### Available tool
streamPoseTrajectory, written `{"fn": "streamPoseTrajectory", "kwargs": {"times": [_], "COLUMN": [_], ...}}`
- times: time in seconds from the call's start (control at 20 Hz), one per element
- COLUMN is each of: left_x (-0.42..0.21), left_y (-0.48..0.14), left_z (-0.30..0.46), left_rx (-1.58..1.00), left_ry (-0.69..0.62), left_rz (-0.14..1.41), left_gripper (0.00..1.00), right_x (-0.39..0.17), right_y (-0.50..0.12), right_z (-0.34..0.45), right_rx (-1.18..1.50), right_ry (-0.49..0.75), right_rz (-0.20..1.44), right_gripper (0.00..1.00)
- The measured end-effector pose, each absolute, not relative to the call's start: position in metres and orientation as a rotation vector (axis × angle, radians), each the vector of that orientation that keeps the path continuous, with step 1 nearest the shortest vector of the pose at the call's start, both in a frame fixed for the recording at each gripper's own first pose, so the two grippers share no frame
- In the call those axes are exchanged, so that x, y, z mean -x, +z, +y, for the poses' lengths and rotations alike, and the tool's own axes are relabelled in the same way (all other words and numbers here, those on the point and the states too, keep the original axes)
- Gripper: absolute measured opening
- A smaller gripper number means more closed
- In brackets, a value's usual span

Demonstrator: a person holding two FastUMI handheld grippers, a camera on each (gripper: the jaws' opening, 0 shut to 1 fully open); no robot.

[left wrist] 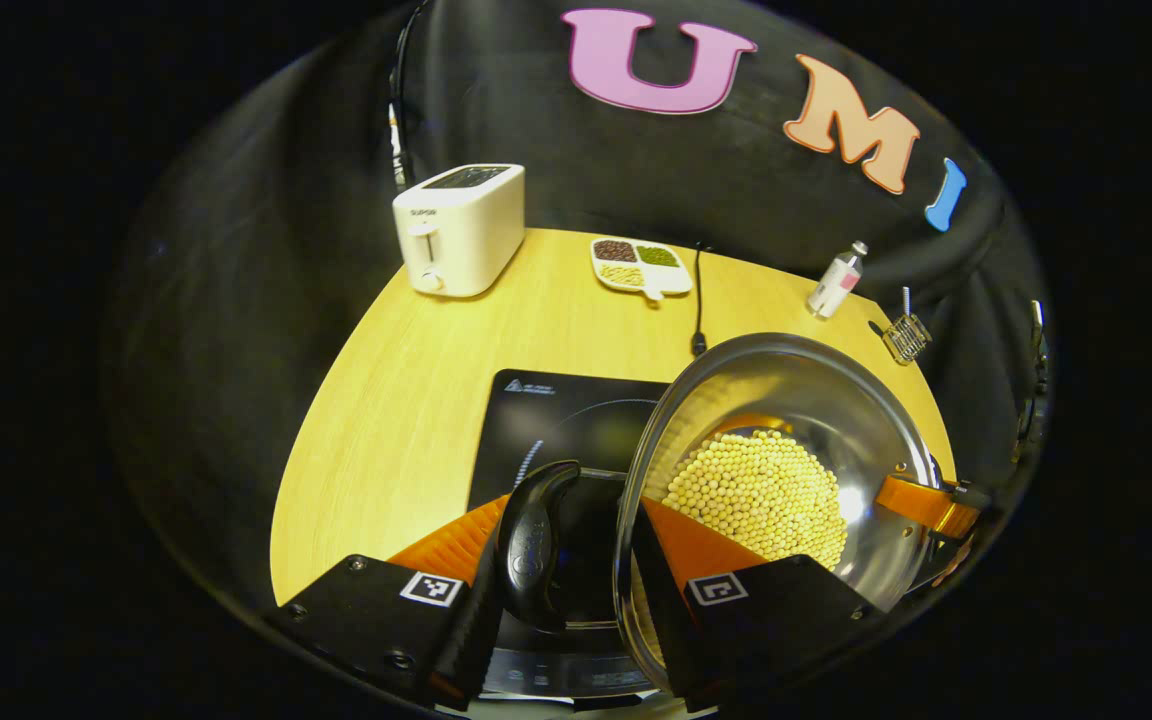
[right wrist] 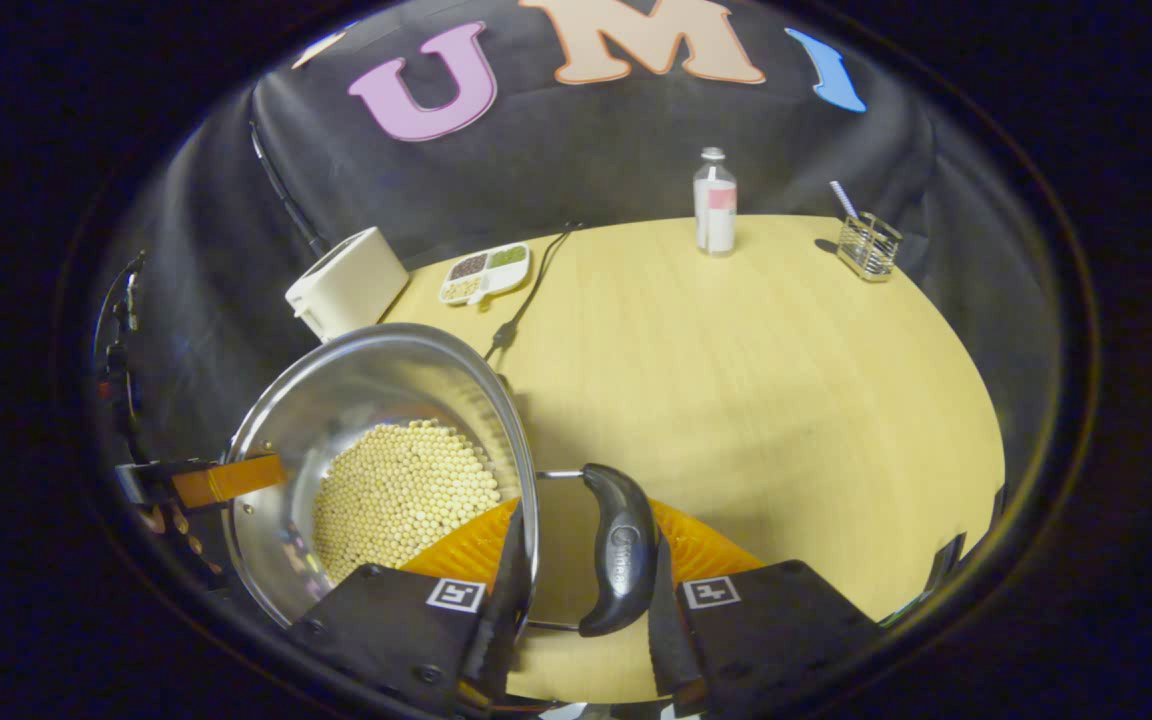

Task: First push the handle of the pot to place it horizontally, then grasp the pot with both hands and set it on the induction cooktop.

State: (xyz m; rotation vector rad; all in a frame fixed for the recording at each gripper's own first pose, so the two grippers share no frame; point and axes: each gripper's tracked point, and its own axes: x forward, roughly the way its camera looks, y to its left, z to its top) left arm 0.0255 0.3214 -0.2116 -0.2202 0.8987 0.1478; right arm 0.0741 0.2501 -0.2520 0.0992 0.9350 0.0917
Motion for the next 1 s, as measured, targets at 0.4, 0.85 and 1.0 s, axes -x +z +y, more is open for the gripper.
{"fn": "streamPoseTrajectory", "kwargs": {"times": [0.4,0.85,1.0], "left_x": [-0.026,-0.034,-0.034], "left_y": [-0.238,-0.246,-0.245], "left_z": [0.370,0.377,0.378], "left_rx": [0.241,0.270,0.266], "left_ry": [0.167,0.150,0.146], "left_rz": [0.935,0.918,0.901], "left_gripper": [0.68,0.69,0.70], "right_x": [-0.081,-0.093,-0.094], "right_y": [-0.278,-0.281,-0.282], "right_z": [0.302,0.309,0.310], "right_rx": [-0.074,-0.070,-0.072], "right_ry": [0.098,0.087,0.090], "right_rz": [0.980,0.982,0.977], "right_gripper": [0.57,0.51,0.51]}}
